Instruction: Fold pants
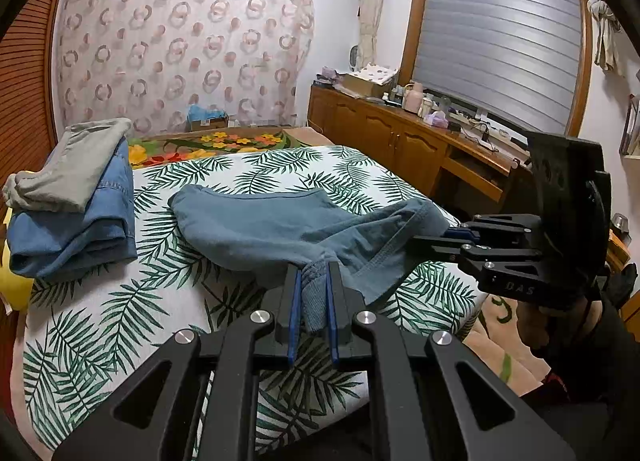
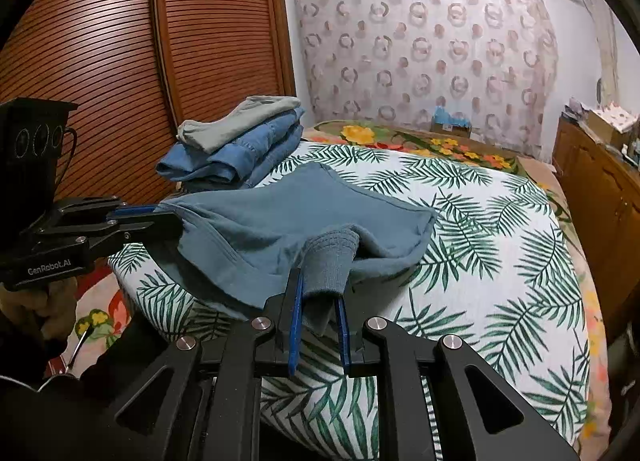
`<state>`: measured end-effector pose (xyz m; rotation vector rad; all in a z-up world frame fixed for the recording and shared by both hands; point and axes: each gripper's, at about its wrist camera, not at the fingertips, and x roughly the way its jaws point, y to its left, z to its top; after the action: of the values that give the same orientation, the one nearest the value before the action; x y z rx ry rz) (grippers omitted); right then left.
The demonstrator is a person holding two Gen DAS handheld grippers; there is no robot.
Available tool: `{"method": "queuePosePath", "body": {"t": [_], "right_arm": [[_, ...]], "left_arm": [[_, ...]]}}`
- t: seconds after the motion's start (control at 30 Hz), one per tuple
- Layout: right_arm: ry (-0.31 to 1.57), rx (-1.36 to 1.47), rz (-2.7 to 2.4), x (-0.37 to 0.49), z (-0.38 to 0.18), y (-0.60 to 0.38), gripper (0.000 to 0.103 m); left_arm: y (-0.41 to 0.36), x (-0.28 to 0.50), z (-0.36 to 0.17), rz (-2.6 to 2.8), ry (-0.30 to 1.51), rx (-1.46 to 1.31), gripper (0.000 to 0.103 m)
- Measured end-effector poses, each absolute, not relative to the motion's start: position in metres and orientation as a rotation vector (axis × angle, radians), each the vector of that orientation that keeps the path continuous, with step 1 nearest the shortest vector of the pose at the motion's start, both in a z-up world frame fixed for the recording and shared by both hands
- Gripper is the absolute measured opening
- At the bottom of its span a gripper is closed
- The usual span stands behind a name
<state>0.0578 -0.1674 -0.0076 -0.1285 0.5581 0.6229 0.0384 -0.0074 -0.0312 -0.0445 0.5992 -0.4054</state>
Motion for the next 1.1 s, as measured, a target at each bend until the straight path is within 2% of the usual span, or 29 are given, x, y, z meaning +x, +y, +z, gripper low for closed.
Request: {"method": "queuePosePath", "body": {"t": [1.1], "right_arm": [[0.472,-0.117,0.663,0.005,0.011,-0.199,0.015]], "left_arm": [[-0.009,0.013,-0.002,-0.457,0.529,-0.033,0.012]]}}
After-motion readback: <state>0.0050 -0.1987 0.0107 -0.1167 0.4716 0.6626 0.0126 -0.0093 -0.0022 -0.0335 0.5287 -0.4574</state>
